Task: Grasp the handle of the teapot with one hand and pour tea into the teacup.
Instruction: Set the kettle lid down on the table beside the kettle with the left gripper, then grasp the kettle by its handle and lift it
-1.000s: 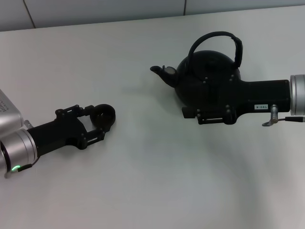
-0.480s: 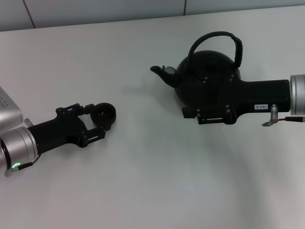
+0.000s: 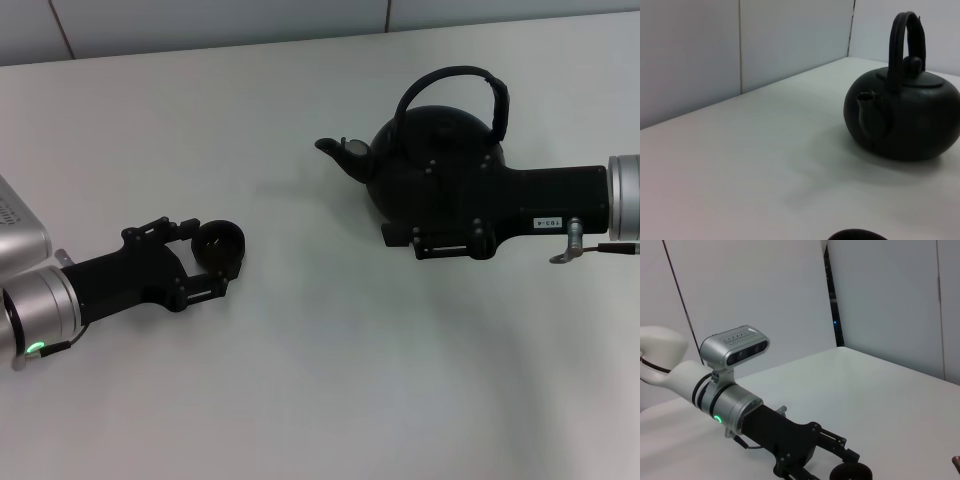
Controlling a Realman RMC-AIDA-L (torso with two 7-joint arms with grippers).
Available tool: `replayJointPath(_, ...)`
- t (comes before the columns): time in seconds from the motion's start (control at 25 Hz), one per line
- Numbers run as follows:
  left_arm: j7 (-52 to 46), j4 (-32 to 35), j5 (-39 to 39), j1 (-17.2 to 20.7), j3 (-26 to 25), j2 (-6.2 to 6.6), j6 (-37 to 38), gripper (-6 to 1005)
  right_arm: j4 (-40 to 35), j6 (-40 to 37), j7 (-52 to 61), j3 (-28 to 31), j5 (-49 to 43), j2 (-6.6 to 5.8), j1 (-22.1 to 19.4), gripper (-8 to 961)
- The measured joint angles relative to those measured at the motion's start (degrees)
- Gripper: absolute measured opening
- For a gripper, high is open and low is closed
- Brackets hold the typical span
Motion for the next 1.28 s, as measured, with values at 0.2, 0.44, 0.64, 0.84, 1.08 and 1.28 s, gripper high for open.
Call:
replayJointPath(0.2, -0.1, 0.2, -0.2, 0.0, 0.0, 0.01, 0.0, 811, 0.1, 0.0, 0.0, 0.0, -0.1, 0.00, 0.0, 717)
replayJointPath(0.44, -0.5, 0.4, -0.1, 0.0, 0.0, 0.06, 0.0, 810, 0.2, 0.0, 0.0, 0.0, -0.1, -0.04, 0.0, 716)
replayJointPath(0.64, -0.1, 1.6, -0.4, 0.8, -0.9, 0.15, 0.4, 810, 0.3, 0.0, 0.0, 0.0, -0.1, -0.08, 0.0, 716)
replayJointPath(0.84, -0.6, 5.4, -0.4, 3.1, -0.9, 0.19, 2.4, 811, 0.4, 0.1, 0.0, 0.0, 0.0, -0.09, 0.0, 716)
replayJointPath(1.08, -0.7, 6.7, -0.5, 4.0, -1.3, 0.57, 8.3, 810, 0.5, 0.5, 0.0, 0.0, 0.0, -0.09, 0.0, 716)
replayJointPath(1.28, -0.7, 7.5, -0.3, 4.4, -1.7, 0.94, 12.2, 810, 0.4, 0.5, 0.0, 0.0, 0.0, -0.09, 0.1, 717)
